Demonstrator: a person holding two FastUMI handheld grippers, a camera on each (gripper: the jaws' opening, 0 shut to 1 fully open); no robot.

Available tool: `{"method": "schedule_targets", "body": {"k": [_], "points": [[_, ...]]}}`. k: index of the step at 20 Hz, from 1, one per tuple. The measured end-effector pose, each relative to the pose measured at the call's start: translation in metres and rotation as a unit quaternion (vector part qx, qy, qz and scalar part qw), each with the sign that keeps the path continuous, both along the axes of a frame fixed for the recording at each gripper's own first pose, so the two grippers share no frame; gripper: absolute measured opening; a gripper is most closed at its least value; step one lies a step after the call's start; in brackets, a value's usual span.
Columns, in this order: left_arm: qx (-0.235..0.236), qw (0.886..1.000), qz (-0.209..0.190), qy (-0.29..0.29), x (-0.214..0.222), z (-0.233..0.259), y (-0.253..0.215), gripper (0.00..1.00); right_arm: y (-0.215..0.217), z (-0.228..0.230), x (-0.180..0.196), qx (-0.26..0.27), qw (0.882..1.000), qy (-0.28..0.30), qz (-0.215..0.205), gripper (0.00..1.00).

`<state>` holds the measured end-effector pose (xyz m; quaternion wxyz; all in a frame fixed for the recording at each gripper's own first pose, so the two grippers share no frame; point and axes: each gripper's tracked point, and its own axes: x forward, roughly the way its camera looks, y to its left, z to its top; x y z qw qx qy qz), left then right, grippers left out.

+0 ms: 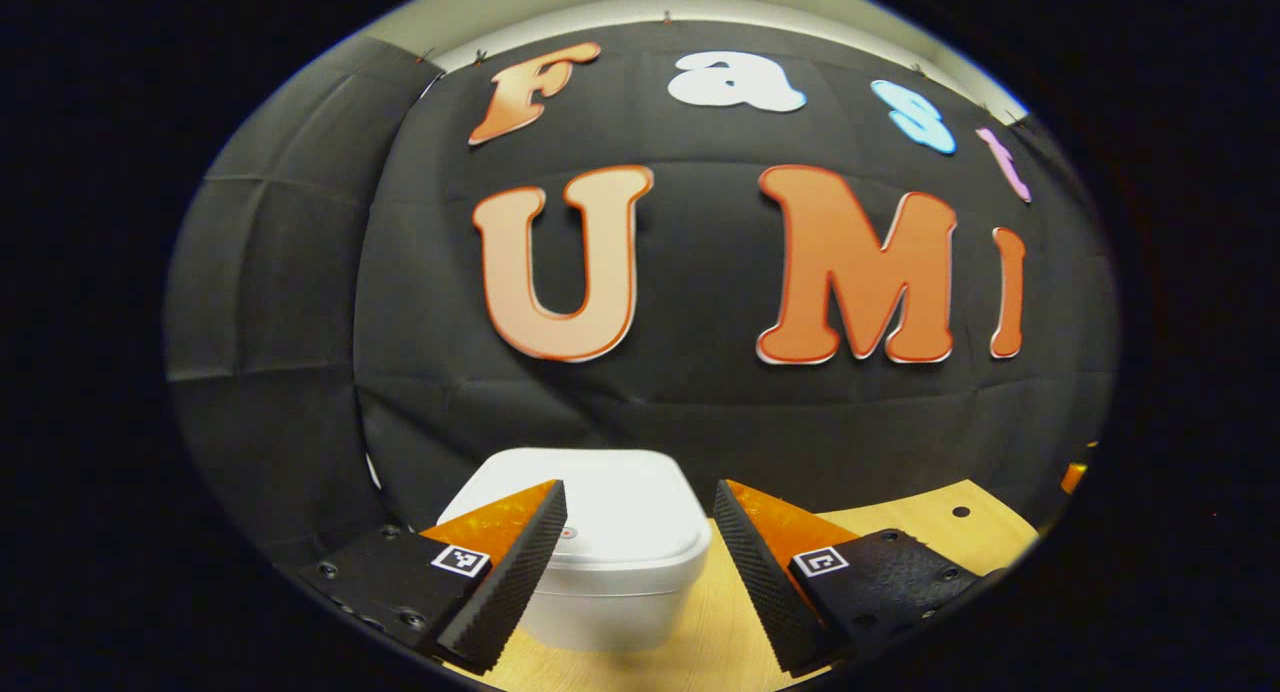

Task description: Press the lid of the desktop garbage bin to open it, pick up the crumpled paper on the desktop and throw it into the bin, then pick up the pop can on the desktop and drop it into the bin, and finally close the garbage bin lid.

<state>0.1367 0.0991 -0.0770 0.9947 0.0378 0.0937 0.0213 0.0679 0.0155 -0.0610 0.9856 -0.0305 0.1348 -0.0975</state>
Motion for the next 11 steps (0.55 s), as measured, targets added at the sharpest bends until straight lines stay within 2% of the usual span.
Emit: {"method": "schedule_targets", "body": {"k": [5, 9, 11], "points": [[-0.014, 0.997, -0.069, -0.007, -0.026, 0.004, -0.096, 0.94, 0.004, 0.022, 0.001, -0.017, 0.999, -0.033, 0.009, 0.95], [-0.043, 0.995, -0.086, 0.015, -0.054, -0.02, -0.145, 0.94, 0.017, 0.022, -0.007, -0.031, 0.998, -0.057, 0.028, 0.95], [-0.035, 0.994, -0.098, 0.022, -0.065, -0.03, -0.163, 0.94, 0.03, 0.016, -0.014, -0.022, 0.997, -0.058, 0.043, 0.95]]}}
